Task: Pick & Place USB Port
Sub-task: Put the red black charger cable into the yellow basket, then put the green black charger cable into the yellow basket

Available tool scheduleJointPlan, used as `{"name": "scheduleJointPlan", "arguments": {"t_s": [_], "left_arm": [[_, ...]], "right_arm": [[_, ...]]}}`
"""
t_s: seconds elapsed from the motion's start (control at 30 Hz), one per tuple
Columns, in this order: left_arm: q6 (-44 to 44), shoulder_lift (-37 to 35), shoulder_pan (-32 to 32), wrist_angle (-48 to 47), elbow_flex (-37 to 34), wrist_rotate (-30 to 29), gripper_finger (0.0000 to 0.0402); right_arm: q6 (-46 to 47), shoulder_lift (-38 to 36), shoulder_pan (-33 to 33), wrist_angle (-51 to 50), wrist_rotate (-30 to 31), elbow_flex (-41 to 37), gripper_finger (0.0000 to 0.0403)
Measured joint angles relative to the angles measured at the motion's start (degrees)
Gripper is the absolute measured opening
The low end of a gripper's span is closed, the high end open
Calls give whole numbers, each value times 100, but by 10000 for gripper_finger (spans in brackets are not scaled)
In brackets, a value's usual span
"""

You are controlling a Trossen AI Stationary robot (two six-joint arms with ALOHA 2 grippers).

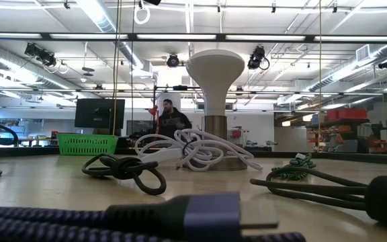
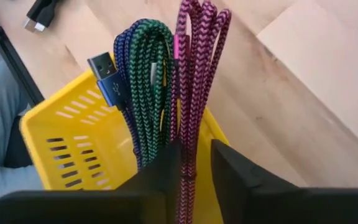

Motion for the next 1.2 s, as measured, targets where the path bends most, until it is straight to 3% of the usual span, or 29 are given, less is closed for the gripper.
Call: {"name": "scheduleJointPlan", "arguments": {"t_s": [0.3, 0.53, 0.77, 1.2], "left_arm": [[-28, -1, 0, 0, 0, -1, 76], [-35, -1, 0, 0, 0, -2, 76], [-37, 1, 0, 2, 0, -1, 76], [-142, -1, 0, 2, 0, 0, 76]], "right_arm": [[-168, 0, -15, 4, 168, 0, 186], [-439, 2, -17, 541, 60, 0, 224], [-803, 2, -52, 984, 59, 0, 226], [-845, -52, -55, 691, -21, 0, 208]]}}
